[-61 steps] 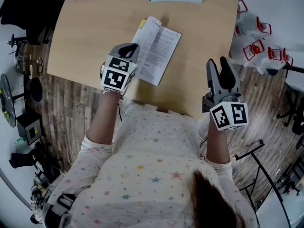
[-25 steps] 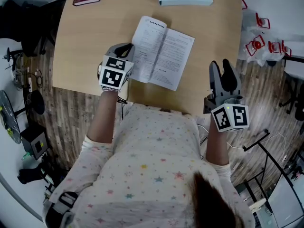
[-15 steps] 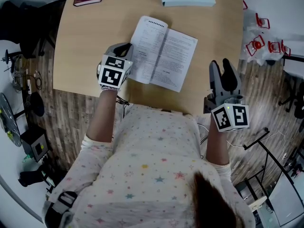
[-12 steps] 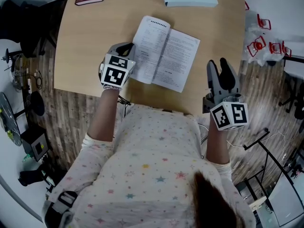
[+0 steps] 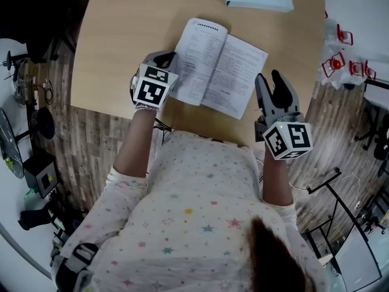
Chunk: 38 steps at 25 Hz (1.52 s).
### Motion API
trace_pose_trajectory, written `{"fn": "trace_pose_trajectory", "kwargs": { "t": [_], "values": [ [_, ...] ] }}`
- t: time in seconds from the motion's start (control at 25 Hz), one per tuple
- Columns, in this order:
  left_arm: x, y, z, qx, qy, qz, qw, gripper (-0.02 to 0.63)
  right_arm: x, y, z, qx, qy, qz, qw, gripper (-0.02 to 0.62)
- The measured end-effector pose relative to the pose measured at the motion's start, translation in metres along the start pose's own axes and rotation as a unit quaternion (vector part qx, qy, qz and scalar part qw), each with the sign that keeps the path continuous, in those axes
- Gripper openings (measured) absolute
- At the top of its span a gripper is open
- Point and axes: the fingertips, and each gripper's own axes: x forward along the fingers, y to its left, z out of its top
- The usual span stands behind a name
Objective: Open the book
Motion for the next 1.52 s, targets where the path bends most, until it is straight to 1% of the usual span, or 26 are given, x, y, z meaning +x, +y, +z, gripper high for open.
{"fn": "trace_pose_trajectory", "kwargs": {
  "t": [0.16,0.28,0.48,0.72,1.0,1.2,1.36,1.52],
  "values": [
    [0.001,0.003,-0.005,0.001,0.000,-0.002,1.0000,0.011,0.026,0.019,-0.024,-0.018,0.043,0.020,0.999,0.178],
    [0.001,0.010,-0.012,-0.004,-0.001,-0.001,1.0000,0.011,0.039,0.031,-0.035,-0.027,0.060,0.030,0.997,0.178],
    [0.002,0.014,-0.012,-0.009,0.000,0.002,1.0000,0.011,0.058,0.039,-0.059,-0.040,0.093,0.049,0.994,0.178],
    [-0.002,0.026,-0.021,-0.019,-0.004,0.004,0.9998,0.011,0.079,0.063,-0.074,-0.052,0.116,0.074,0.989,0.178],
    [-0.013,0.032,-0.025,-0.040,-0.014,0.001,0.9991,0.011,0.102,0.088,-0.102,-0.065,0.155,0.110,0.980,0.178],
    [-0.017,0.033,-0.030,-0.046,-0.016,0.003,0.9988,0.011,0.110,0.096,-0.117,-0.063,0.177,0.122,0.975,0.178],
    [-0.019,0.039,-0.033,-0.048,-0.018,0.006,0.9987,0.011,0.116,0.107,-0.125,-0.076,0.193,0.134,0.969,0.179],
    [-0.021,0.041,-0.032,-0.052,-0.024,0.007,0.9983,0.011,0.120,0.111,-0.128,-0.087,0.202,0.137,0.966,0.176]
  ]
}}
